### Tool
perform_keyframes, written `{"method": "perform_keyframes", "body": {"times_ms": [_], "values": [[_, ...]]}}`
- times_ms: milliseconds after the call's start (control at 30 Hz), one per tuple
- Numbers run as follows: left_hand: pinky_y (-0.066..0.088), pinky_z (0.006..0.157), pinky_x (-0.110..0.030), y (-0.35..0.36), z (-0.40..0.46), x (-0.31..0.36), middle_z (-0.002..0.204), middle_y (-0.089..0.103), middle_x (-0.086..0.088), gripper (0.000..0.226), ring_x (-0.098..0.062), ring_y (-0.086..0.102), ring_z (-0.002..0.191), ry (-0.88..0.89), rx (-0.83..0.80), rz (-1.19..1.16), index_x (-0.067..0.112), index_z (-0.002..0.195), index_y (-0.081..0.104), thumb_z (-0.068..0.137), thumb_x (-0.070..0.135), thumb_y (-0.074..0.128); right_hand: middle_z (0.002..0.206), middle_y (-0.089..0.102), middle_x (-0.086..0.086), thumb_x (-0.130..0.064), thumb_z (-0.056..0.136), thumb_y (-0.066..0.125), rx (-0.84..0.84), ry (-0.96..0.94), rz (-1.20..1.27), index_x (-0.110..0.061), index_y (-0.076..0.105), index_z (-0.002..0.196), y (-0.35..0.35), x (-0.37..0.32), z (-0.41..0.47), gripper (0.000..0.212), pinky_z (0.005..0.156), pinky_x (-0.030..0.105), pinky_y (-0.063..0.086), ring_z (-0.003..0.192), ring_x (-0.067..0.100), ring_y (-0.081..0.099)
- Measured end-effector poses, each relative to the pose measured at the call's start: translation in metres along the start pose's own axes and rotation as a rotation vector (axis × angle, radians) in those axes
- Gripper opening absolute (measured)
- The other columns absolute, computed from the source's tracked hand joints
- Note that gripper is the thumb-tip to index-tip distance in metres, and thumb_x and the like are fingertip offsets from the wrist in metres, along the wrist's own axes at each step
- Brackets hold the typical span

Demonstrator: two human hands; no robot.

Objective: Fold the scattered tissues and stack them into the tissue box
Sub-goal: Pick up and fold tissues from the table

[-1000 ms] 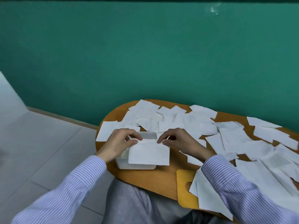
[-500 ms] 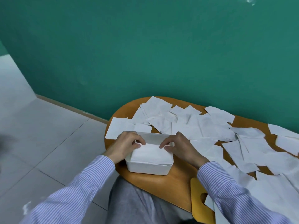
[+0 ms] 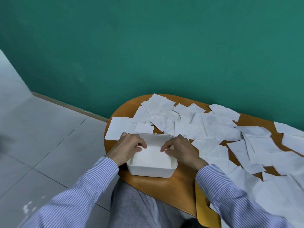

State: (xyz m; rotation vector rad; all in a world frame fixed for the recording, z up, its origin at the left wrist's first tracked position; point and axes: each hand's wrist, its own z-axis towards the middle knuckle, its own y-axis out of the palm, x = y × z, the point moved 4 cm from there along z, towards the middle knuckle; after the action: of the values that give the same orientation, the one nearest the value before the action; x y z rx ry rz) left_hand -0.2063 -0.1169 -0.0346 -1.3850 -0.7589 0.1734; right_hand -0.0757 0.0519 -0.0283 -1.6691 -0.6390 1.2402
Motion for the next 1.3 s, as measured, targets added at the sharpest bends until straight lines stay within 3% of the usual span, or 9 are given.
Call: {"method": "perform_keyframes", "body": {"times_ms": [267, 533, 733, 967, 1067, 1200, 1300], "values": [[0.028, 0.095, -0.027, -0.003, -0.002, 0.007, 0.129, 0.063, 0.014, 0.024, -0.008, 0.046, 0.116, 0.099, 0.072, 0.115, 0.036, 0.118, 0.070, 0.095, 0.036, 0.067, 0.125, 0.063, -0.010, -0.032, 0.093, 0.064, 0.020, -0.011, 0.030, -0.041, 0.071, 0.102, 0.005, 0.011, -0.001, 0.014, 0.093, 0.028, 0.039, 0.104, 0.010, 0.042], [0.025, 0.097, -0.026, -0.013, -0.013, 0.045, 0.132, 0.062, 0.014, 0.032, -0.006, 0.048, 0.122, 0.201, 0.233, 0.083, 0.038, 0.128, 0.063, 0.100, 0.049, 0.051, 0.124, 0.063, -0.019, -0.036, 0.097, 0.057, 0.149, -0.164, 0.106, -0.041, 0.067, 0.112, -0.025, 0.010, -0.033, 0.018, 0.085, 0.030, 0.044, 0.095, 0.003, 0.042], [0.023, 0.106, -0.027, -0.005, -0.018, 0.095, 0.147, 0.051, 0.014, 0.041, -0.007, 0.040, 0.135, 0.310, 0.228, 0.082, 0.036, 0.142, 0.052, 0.105, 0.048, 0.040, 0.132, 0.060, -0.017, -0.037, 0.099, 0.055, 0.208, -0.191, -0.019, -0.039, 0.060, 0.127, -0.050, 0.029, -0.071, 0.028, 0.095, 0.030, 0.043, 0.111, 0.008, 0.050], [0.042, 0.104, -0.035, 0.038, -0.022, 0.163, 0.139, 0.060, 0.005, 0.035, -0.016, 0.053, 0.129, 0.487, 0.232, 0.286, 0.030, 0.134, 0.060, 0.102, 0.042, 0.050, 0.136, 0.059, -0.011, -0.033, 0.098, 0.057, 0.251, -0.085, -0.131, -0.036, 0.060, 0.130, -0.063, 0.078, -0.132, 0.033, 0.100, 0.035, 0.043, 0.121, 0.016, 0.053], [0.043, 0.104, -0.035, 0.061, -0.022, 0.192, 0.140, 0.060, 0.003, 0.036, -0.017, 0.053, 0.131, 0.533, 0.167, 0.284, 0.028, 0.135, 0.060, 0.102, 0.042, 0.050, 0.134, 0.061, -0.010, -0.032, 0.098, 0.056, 0.236, -0.033, -0.091, -0.034, 0.061, 0.130, -0.060, 0.104, -0.159, 0.032, 0.099, 0.035, 0.044, 0.119, 0.016, 0.054], [0.027, 0.114, -0.034, 0.092, -0.024, 0.222, 0.156, 0.042, 0.006, 0.045, -0.016, 0.038, 0.142, 0.560, -0.023, 0.206, 0.030, 0.147, 0.046, 0.107, 0.046, 0.033, 0.129, 0.064, -0.011, -0.032, 0.098, 0.057, 0.217, 0.028, -0.081, -0.031, 0.064, 0.126, -0.053, 0.142, -0.190, 0.029, 0.096, 0.028, 0.041, 0.117, 0.015, 0.056], [0.025, 0.114, -0.032, 0.118, -0.029, 0.238, 0.159, 0.035, 0.010, 0.045, -0.011, 0.033, 0.144, 0.646, -0.133, 0.166, 0.033, 0.149, 0.043, 0.107, 0.046, 0.032, 0.136, 0.057, -0.017, -0.032, 0.099, 0.054, 0.141, 0.097, -0.110, -0.038, 0.059, 0.131, -0.042, 0.169, -0.210, 0.033, 0.100, 0.023, 0.038, 0.122, 0.011, 0.049]]}}
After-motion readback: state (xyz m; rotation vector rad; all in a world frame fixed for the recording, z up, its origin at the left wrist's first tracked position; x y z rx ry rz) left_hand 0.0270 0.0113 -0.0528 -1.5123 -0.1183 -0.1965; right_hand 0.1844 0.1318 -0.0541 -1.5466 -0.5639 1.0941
